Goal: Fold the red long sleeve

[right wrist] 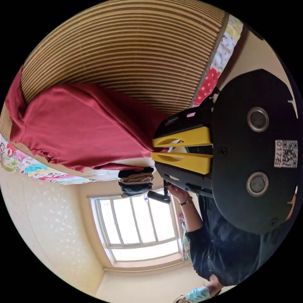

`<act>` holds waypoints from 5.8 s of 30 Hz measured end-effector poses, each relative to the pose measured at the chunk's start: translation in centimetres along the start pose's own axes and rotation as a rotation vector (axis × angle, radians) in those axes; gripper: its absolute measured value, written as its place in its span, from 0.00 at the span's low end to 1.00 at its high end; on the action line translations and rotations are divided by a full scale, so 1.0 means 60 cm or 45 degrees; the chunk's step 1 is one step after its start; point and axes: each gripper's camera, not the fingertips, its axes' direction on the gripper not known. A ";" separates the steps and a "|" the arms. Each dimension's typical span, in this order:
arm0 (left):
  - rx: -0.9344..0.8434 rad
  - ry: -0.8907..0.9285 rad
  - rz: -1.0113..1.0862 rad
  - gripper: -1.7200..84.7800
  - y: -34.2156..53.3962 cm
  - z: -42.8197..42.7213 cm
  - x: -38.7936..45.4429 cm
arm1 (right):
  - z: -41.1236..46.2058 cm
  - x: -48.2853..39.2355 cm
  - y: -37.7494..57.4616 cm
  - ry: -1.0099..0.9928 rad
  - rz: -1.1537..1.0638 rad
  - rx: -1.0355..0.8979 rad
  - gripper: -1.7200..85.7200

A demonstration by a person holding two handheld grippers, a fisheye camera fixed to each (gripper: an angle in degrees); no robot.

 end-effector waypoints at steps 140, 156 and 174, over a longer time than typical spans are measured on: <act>0.751 0.042 0.273 0.02 -0.375 -0.165 0.138 | 0.217 -0.041 -0.430 0.989 0.036 0.429 0.07; 0.932 0.134 0.231 0.07 -0.265 -0.165 0.190 | -0.246 0.157 -0.198 1.016 0.897 1.159 0.14; 1.047 0.265 0.246 0.08 -0.232 -0.236 0.145 | -0.079 -0.193 -0.343 1.538 -0.054 1.507 0.05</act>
